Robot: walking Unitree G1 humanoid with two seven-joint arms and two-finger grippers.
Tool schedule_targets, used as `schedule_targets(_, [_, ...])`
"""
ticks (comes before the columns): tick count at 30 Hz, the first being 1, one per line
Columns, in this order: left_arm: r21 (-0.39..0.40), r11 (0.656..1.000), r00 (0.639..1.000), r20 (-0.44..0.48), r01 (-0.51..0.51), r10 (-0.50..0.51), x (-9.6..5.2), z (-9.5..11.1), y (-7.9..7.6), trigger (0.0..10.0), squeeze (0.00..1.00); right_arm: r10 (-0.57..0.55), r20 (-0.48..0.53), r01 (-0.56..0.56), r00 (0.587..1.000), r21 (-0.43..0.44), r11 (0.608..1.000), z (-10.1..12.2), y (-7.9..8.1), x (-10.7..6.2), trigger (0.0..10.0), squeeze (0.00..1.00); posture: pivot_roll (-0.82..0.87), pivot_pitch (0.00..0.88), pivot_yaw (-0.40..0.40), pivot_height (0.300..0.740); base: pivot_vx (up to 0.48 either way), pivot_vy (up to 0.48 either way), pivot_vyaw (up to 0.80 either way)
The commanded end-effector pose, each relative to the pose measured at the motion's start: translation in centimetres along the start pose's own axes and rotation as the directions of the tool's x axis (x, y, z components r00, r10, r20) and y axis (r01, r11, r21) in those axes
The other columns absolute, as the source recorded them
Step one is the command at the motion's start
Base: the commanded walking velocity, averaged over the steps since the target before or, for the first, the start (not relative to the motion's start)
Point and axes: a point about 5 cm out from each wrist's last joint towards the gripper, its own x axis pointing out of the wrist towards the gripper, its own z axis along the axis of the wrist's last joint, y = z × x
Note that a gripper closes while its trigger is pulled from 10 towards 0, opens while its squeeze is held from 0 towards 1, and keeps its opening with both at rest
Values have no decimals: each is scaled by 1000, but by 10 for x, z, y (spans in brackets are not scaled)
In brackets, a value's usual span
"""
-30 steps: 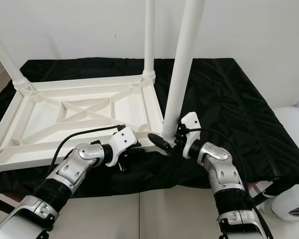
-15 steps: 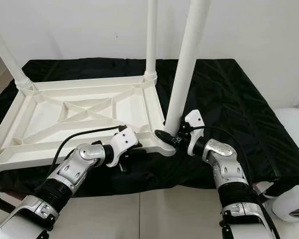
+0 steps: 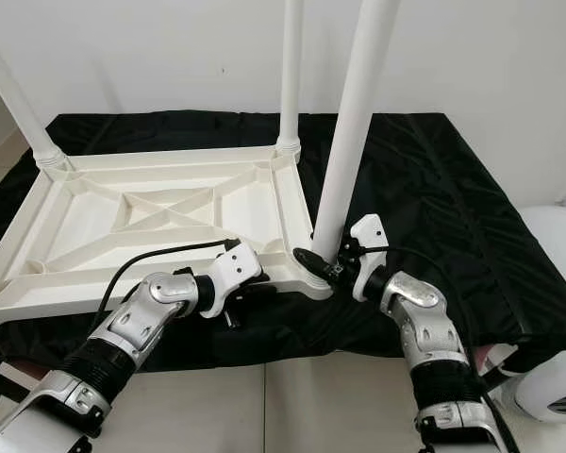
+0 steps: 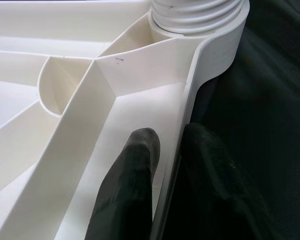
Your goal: Building children table
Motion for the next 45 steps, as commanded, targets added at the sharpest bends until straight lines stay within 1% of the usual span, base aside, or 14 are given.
schedule_targets(1, [2, 997, 997, -7, 80, -80, 5, -2, -10, 10000, 0, 5, 59, -8, 998, 43, 999, 4, 11, 11, 0, 0, -113, 77, 50, 740, 0, 0, 0])
schedule_targets(6, [4, 997, 997, -9, 80, -80, 4, -2, -11, 10000, 0, -191, 101, 184, 976, 76, 980, 6, 24, 24, 0, 0, -112, 77, 51, 740, 0, 0, 0])
schedule_targets(14, [5, 997, 997, -10, 81, -81, 4, -2, -11, 10000, 0, -319, 97, 309, 943, 106, 945, 7, 36, 32, 0, 0, -111, 81, 51, 740, 0, 0, 0])
schedule_targets(16, [4, 997, 997, -10, 81, -81, 4, -2, -11, 10000, 0, -407, 74, 399, 911, 102, 911, 7, 41, 38, 0, 0, -108, 80, 50, 740, 0, 0, 0])
schedule_targets(19, [4, 997, 997, -9, 81, -81, 4, -2, -11, 10000, 0, -439, 67, 432, 896, 98, 896, 7, 44, 41, 0, 0, -107, 80, 50, 740, 0, 0, 0])
schedule_targets(23, [4, 997, 997, -10, 83, -83, 4, -2, -11, 10000, 0, -566, 38, 564, 823, 55, 824, 5, 52, 47, 0, 0, -106, 78, 53, 740, 0, 0, 0])
schedule_targets(27, [5, 996, 996, -9, 85, -85, 4, -1, -11, 10000, 0, -637, 8, 635, 771, 58, 770, 4, 62, 53, 0, 0, -105, 77, 53, 740, 0, 0, 0])
schedule_targets(34, [5, 996, 996, -10, 84, -84, 4, -2, -11, 10000, 0, -657, 3, 656, 754, 50, 753, 4, 67, 55, 0, 0, -101, 75, 51, 740, 0, 0, 0])
schedule_targets(35, [5, 996, 996, -11, 84, -84, 4, -2, -12, 10000, 0, -661, 8, 660, 750, 47, 750, 5, 67, 55, 4275, 0, -100, 72, 49, 740, 0, 0, 0])
schedule_targets(36, [4, 996, 996, -11, 84, -84, 4, -2, -12, 10000, 0, -660, 5, 658, 752, 57, 751, 5, 66, 55, 10000, 0, -101, 70, 48, 740, 0, 0, 0])
schedule_targets(40, [3, 996, 996, -11, 84, -84, 4, -2, -12, 10000, 0, -661, 3, 659, 751, 66, 749, 5, 63, 54, 10000, 0, -101, 68, 47, 740, 0, 0, 0])
schedule_targets(41, [4, 997, 996, -11, 83, -83, 5, -2, -12, 10000, 0, -667, 5, 666, 745, 59, 744, 5, 61, 53, 10000, 737, -103, 64, 45, 740, 0, 0, 0])
schedule_targets(42, [5, 997, 996, -10, 83, -83, 5, -2, -12, 10000, 0, -672, 8, 672, 740, 45, 740, 5, 57, 50, 10000, 1000, -103, 62, 44, 740, 0, 0, 0])
schedule_targets(45, [5, 997, 996, -8, 83, -83, 5, -2, -12, 10000, 0, -670, 8, 669, 743, 40, 742, 5, 55, 49, 10000, 1000, -103, 61, 43, 740, 0, 0, 0])
